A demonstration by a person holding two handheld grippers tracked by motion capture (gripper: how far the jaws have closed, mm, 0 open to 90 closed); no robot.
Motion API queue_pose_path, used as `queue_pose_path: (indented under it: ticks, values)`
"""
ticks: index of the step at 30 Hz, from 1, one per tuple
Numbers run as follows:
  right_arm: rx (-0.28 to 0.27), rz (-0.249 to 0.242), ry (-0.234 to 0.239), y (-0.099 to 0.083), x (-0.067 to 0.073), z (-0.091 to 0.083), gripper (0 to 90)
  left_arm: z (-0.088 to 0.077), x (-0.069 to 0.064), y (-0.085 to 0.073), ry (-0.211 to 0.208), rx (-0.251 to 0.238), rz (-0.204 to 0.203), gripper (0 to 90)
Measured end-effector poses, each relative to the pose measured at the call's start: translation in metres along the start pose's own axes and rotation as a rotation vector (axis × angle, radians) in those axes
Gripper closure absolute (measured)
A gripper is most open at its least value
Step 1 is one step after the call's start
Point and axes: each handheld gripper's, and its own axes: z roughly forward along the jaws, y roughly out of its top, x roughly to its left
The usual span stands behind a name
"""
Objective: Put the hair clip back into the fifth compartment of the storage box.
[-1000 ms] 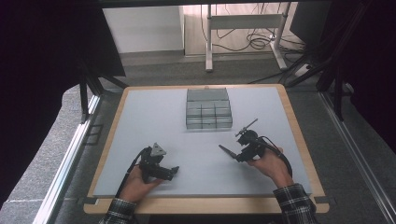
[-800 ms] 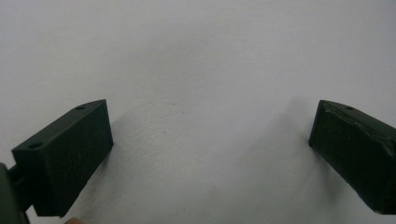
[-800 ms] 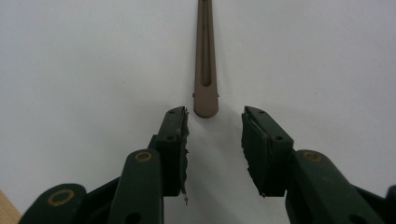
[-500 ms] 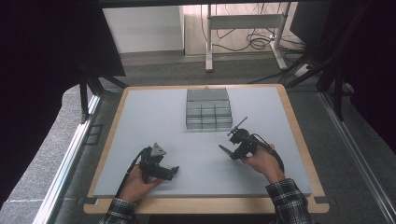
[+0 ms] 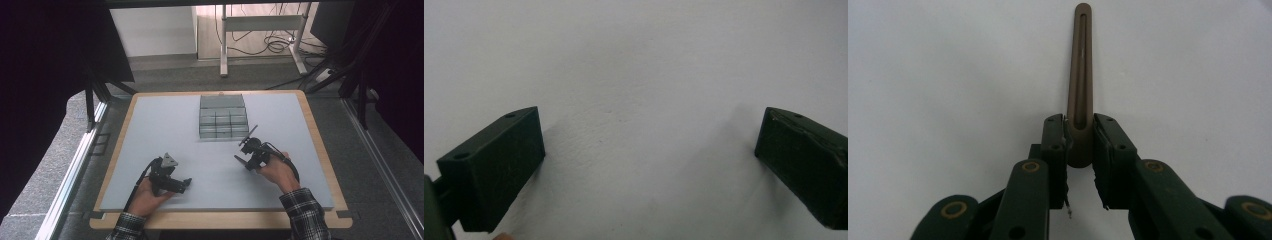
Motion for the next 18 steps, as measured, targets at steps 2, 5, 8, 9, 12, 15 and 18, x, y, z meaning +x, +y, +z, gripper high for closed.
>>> queue_pose_path:
  ticks: [2,5,8,9,12,15,18]
  values:
    - [0.004,0.003,-0.003,0.000,0.000,0.000,75.3,0.000,0.000,0.000,0.000,0.000,0.000,0.0]
    - [-0.005,0.010,0.008,0.000,0.000,-0.002,75.5,0.000,0.000,0.000,0.000,0.000,0.000,0.0]
    - [-0.014,0.016,0.011,0.001,0.000,-0.006,75.6,0.000,0.000,0.000,0.000,0.000,0.000,0.0]
    - [-0.019,0.015,0.011,0.001,0.000,-0.007,75.6,0.000,0.000,0.000,0.000,0.000,0.000,0.0]
    - [-0.030,0.015,0.012,0.002,0.000,-0.013,75.6,0.000,0.000,0.000,0.000,0.000,0.000,0.0]
    - [-0.038,0.015,0.013,0.002,0.000,-0.018,75.6,0.000,0.000,0.000,0.000,0.000,0.000,0.0]
    - [-0.051,0.016,0.011,0.002,-0.001,-0.023,75.6,0.000,0.000,0.000,0.000,0.000,0.000,0.0]
